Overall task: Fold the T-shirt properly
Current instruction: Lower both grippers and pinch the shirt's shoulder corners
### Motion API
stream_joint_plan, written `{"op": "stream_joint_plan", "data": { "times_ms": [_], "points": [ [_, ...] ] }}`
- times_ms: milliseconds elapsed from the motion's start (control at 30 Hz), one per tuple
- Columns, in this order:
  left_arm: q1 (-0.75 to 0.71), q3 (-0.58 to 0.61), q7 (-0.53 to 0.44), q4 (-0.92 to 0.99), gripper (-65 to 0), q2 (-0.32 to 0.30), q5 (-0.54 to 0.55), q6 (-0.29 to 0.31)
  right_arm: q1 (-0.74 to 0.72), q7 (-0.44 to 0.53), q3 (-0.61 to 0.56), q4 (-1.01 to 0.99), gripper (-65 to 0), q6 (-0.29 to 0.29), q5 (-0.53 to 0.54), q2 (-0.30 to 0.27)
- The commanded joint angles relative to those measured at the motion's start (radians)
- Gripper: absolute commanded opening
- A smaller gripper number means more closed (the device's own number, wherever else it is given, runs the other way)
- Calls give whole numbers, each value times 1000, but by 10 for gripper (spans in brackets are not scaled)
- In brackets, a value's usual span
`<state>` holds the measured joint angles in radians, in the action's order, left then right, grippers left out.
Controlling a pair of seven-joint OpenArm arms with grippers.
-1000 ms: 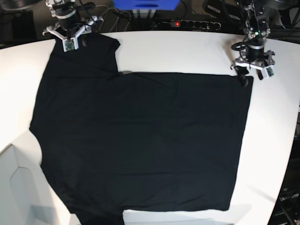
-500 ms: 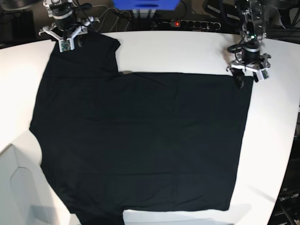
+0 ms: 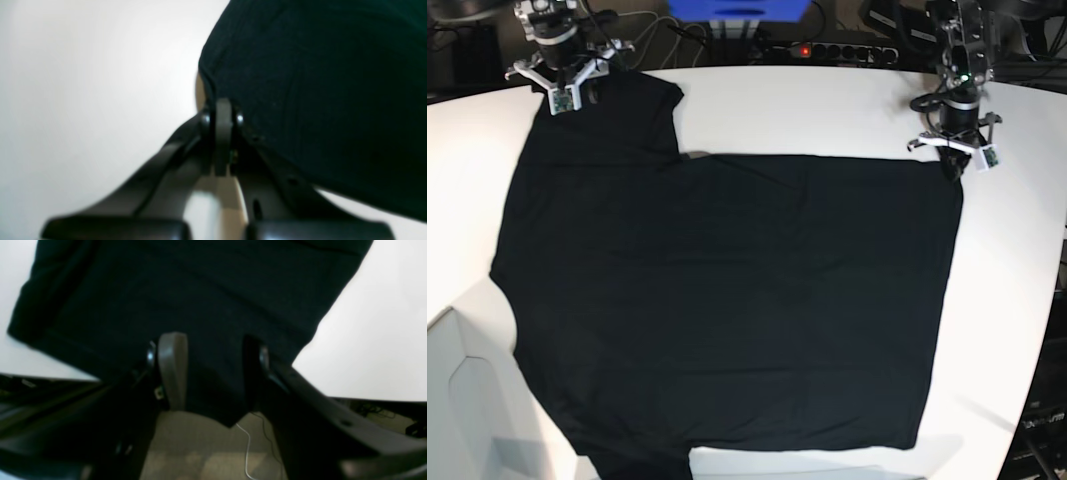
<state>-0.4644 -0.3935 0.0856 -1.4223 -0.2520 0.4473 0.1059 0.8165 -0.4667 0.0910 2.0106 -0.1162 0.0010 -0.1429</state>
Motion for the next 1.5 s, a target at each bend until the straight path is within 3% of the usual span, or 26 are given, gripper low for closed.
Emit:
{"op": "stream_joint_plan", "data": {
  "times_ms": [0,200,400,900,967,1233,1467],
  "points": [
    [-12,-3,23,-8,-650,-7,2,7,-1,24,14,11,-375,-15,0,-5],
    [-37,-5,21,-16,-650,-5,2,7,-61,23,109,-3,-369,-15,4,-2],
    [-38,-5,21,-18,-650,-5,2,7,-82,21,168,-14,-277,-37,4,-4],
    [-50,-5,21,-18,-650,-5,2,7,-138,23,192,-218,-279,-49,4,1],
    [-52,-5,21,-18,-650,-5,2,7,-138,23,191,-219,-323,-49,4,-2],
    [-53,-5,21,-18,-650,-5,2,7,-153,23,195,-219,-638,-49,4,-1],
    [-63,-5,21,-47,-650,-5,2,5,-147,23,195,-178,-650,-49,4,-4]
  ]
}}
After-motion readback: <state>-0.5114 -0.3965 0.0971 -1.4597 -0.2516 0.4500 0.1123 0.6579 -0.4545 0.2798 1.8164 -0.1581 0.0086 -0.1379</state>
